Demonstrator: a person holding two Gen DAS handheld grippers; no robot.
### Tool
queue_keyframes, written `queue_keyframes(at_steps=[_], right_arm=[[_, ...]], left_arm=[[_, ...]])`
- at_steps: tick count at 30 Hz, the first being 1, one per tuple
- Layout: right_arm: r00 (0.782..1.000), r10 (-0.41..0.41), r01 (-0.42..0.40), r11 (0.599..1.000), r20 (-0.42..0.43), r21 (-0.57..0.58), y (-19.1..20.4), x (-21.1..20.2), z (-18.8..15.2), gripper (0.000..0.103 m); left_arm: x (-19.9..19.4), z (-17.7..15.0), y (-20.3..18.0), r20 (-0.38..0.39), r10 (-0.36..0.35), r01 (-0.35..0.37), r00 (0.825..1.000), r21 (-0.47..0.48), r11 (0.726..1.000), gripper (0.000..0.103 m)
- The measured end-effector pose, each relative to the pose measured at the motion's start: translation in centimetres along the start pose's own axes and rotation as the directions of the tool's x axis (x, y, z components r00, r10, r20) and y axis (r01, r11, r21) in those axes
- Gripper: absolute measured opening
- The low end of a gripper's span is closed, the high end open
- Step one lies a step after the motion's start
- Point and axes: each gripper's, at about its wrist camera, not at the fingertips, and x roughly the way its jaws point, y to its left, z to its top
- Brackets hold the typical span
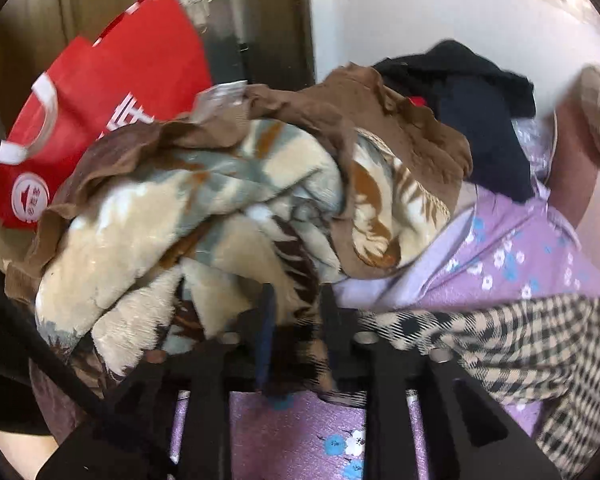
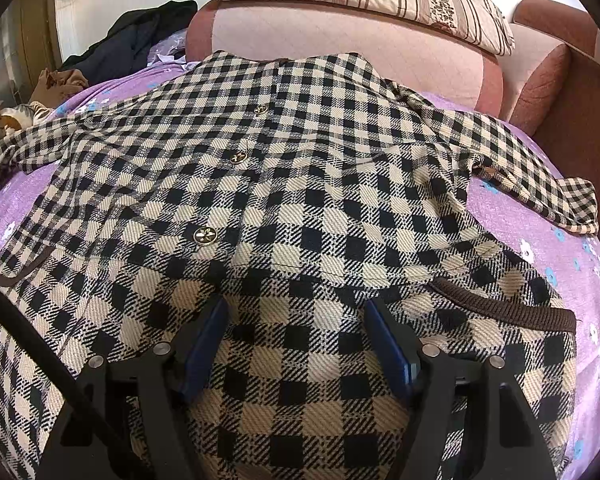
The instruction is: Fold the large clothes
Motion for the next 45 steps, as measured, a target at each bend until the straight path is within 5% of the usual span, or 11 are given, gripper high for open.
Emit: queue_keyframes(at_steps=[1, 6, 8, 11, 15, 18, 20, 24, 31, 39, 45], right_arm=[[1.000, 0.000, 0.000, 1.000, 0.000, 0.000, 0.0, 0.0, 0.0, 0.075], [1.000, 0.001, -0.001, 1.000, 0.001, 0.001, 0.0, 0.0, -0.1, 0.076], [1.000, 0.003, -0.003, 1.000, 0.001, 0.002, 0.0, -0.1, -0.1, 0.076], [0.999, 0.037, -0.037, 0.999, 0.003, 0.014, -0.5, -0.4, 0.0, 0.076], [0.994, 0.110, -0.111, 0.992, 0.030, 0.061, -1.7, -2.3, 0.6, 0.076], [0.991, 0.111, -0.117, 0.990, 0.074, 0.084, -3.1, -4.5, 1.2, 0.076], [0.991, 0.101, -0.110, 0.988, 0.082, 0.106, -4.2, -5.5, 1.5, 0.076], [0.994, 0.078, -0.090, 0.983, 0.080, 0.160, -7.1, -7.4, 0.8, 0.076], [0.997, -0.017, -0.003, 0.964, 0.076, 0.264, -12.8, -9.0, -1.1, 0.076], [0.996, -0.022, 0.002, 0.972, 0.081, 0.237, -11.9, -9.7, -2.1, 0.076], [0.998, -0.025, 0.000, 0.920, 0.058, 0.392, -16.9, -9.6, -3.1, 0.076]], left_arm=[[-0.4, 0.0, 0.5, -0.002, -0.014, 0.014, 1.000, -0.018, 1.000, 0.045], [-4.0, -2.5, -0.3, 0.014, -0.099, 0.098, 0.995, 0.038, 0.994, 0.050], [-6.0, -4.7, -1.6, 0.014, -0.149, 0.147, 0.989, 0.085, 0.985, 0.060], [-8.4, -8.7, -3.9, -0.020, -0.243, 0.244, 0.970, 0.136, 0.960, 0.064], [-10.8, -14.6, -6.9, -0.114, -0.373, 0.388, 0.921, 0.162, 0.907, 0.064], [-11.5, -18.2, -9.0, -0.169, -0.410, 0.439, 0.896, 0.201, 0.876, 0.064], [-11.8, -19.9, -10.0, -0.182, -0.415, 0.450, 0.891, 0.247, 0.858, 0.064], [-12.6, -23.7, -12.0, -0.187, -0.372, 0.416, 0.909, 0.380, 0.826, 0.064], [-13.1, -28.4, -12.2, -0.245, -0.364, 0.436, 0.899, 0.417, 0.798, 0.064], [-14.3, -31.4, -13.3, -0.264, -0.371, 0.455, 0.890, 0.482, 0.749, 0.064], [-14.1, -30.6, -12.1, -0.255, -0.399, 0.473, 0.881, 0.437, 0.765, 0.064]])
